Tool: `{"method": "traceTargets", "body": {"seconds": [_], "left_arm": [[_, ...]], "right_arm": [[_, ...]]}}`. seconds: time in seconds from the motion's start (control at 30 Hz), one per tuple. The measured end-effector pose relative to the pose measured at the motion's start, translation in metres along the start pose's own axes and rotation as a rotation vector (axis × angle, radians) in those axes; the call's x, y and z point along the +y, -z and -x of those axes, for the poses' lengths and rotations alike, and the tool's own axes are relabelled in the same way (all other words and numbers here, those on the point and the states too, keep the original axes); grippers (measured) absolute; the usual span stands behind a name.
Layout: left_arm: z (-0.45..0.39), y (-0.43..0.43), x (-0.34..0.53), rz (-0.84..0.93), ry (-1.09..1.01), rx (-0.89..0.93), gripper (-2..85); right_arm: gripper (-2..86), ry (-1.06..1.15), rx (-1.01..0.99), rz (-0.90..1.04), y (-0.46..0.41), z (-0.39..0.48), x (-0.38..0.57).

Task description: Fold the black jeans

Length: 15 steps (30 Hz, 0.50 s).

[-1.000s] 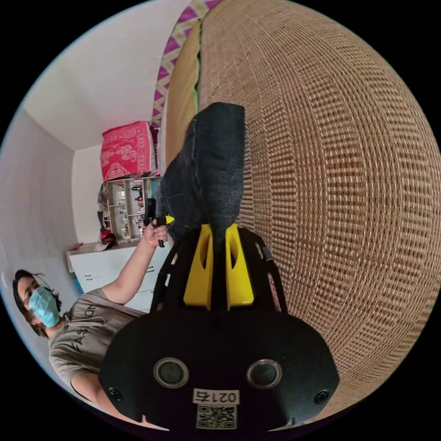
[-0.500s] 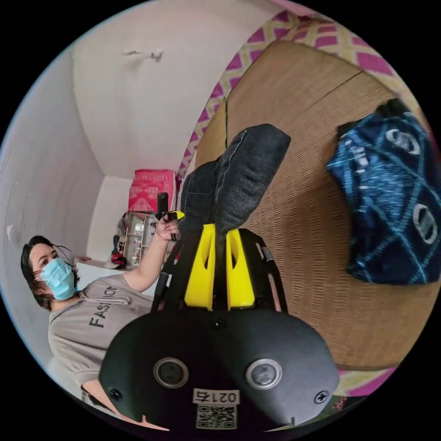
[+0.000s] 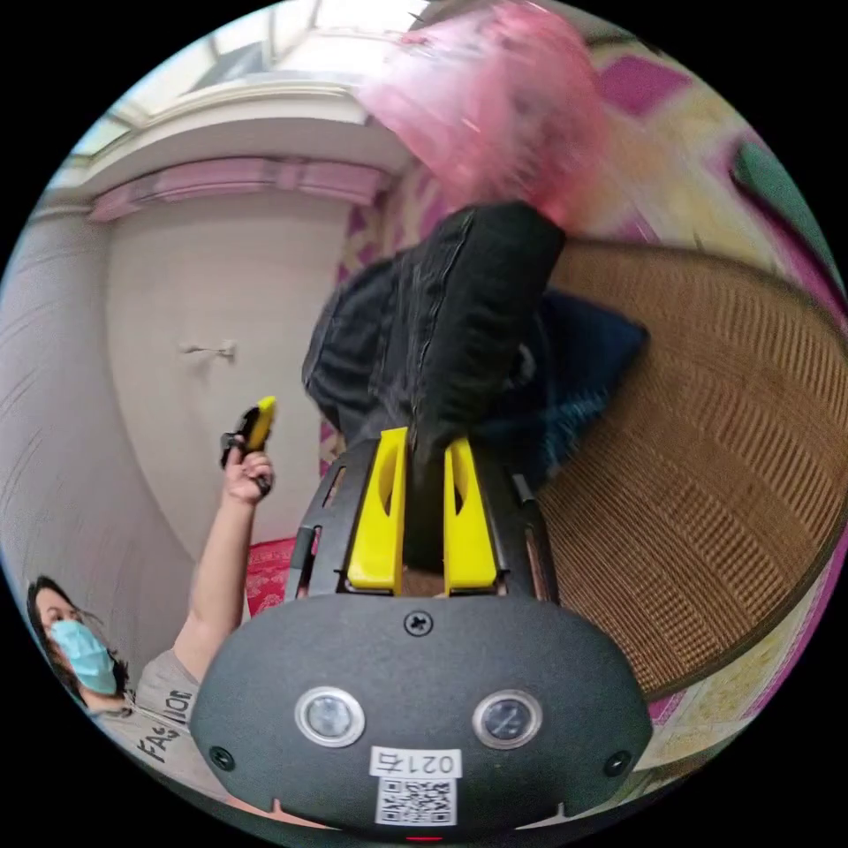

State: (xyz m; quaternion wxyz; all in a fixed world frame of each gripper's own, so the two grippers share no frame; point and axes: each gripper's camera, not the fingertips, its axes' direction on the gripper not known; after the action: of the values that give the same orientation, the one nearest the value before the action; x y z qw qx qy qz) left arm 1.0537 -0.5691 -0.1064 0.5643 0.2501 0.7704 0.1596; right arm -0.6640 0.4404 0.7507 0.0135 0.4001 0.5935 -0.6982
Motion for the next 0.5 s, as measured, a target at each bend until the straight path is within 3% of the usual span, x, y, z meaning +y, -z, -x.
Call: {"method": "traceTargets", "body": {"seconds": [0.17, 0.33, 0.5], "left_arm": [[0.037, 0.031, 0.098, 0.115, -0.067, 0.074, -0.9], [0.045, 0.093, 0.222, 0.064, -0.034, 0.143, -0.9], [0.028, 0.18, 0.382, -0.224, 0.016, 0.249, -0.9]], "right_arm": [[5.6, -0.002, -0.059, -0.005, 0.015, -0.042, 0.036], [0.0, 0.256, -0.013, 0.146, 0.03, 0.008, 0.078], [-0.5, 0.604, 0.034, 0.351, -0.01, 0.089, 0.143]]}}
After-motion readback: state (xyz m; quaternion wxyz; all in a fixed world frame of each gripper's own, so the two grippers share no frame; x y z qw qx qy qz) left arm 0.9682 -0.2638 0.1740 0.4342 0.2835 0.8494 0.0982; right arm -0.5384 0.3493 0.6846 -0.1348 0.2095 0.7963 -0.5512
